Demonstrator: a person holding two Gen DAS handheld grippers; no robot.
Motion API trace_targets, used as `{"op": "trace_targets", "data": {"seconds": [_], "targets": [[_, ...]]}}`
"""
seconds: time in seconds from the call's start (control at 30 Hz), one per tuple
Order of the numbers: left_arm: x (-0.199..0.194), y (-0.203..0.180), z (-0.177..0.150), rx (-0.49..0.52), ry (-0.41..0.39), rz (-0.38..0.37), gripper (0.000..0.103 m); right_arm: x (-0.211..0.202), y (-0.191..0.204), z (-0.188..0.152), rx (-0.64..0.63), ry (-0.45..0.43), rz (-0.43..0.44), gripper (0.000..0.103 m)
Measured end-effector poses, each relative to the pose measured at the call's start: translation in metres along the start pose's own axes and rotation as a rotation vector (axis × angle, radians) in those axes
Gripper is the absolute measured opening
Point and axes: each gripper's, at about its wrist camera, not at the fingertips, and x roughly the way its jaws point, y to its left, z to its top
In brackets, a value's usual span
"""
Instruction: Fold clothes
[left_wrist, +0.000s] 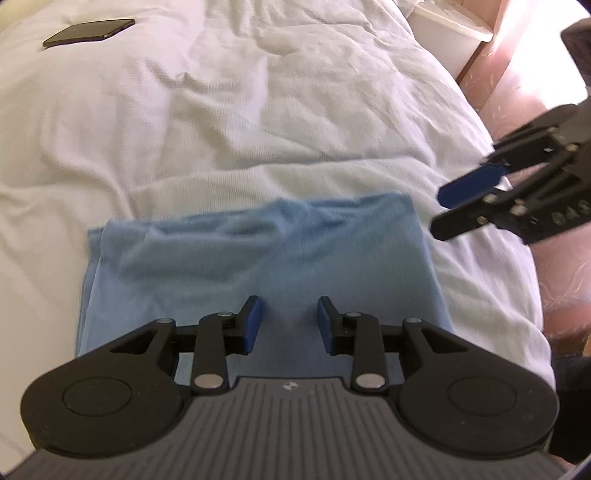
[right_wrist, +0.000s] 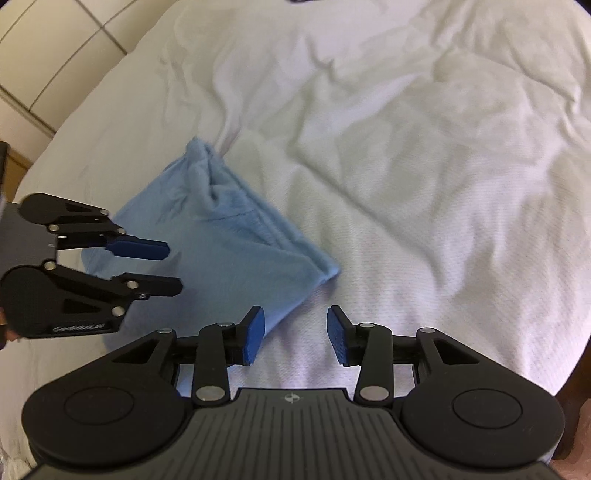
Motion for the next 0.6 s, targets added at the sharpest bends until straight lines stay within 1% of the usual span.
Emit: {"op": "trace_targets", "data": {"seconds": [0.1,0.17,0.23,0.3,0.37,0.43,0.47,0.53,0.57,0.6], "targets": [[0.012,0.012,0.01,0.006,-0.001,0.007,0.032,-0.001,-0.005,0.0,0.009,-0.032,0.003,0.04],[0.016,0.026,0.014,-0.034,-0.008,-0.003,0.039,0.003,-0.008,0.003,0.025,-0.04,0.008,0.04],[0.015,0.034,0.017,-0.067,-0.014,-0.02,0.039,0.007,-0.01,0.005,0.052,-0.042,0.024,0.04],[0.011,0.036,0.018,-0.068,-0.023,-0.024,0.039,0.012,-0.012,0.008,0.081,-0.043,0.041,0.04],[0.008,0.037,0.017,-0.093,-0.034,-0.036,0.038,0.017,-0.014,0.01,0.11,-0.045,0.058,0.04],[0.005,0.04,0.015,-0.133,-0.05,-0.05,0.037,0.021,-0.016,0.012,0.136,-0.044,0.073,0.036],[0.004,0.041,0.015,-0.144,-0.059,-0.054,0.037,0.022,-0.017,0.012,0.147,-0.041,0.079,0.03],[0.002,0.042,0.016,-0.167,-0.076,-0.062,0.037,0.023,-0.017,0.013,0.157,-0.039,0.086,0.026],[0.001,0.043,0.016,-0.178,-0.085,-0.066,0.036,0.021,-0.016,0.014,0.152,-0.041,0.086,0.017],[0.0,0.044,0.017,-0.189,-0.094,-0.07,0.036,0.019,-0.015,0.014,0.148,-0.043,0.085,0.01]]}}
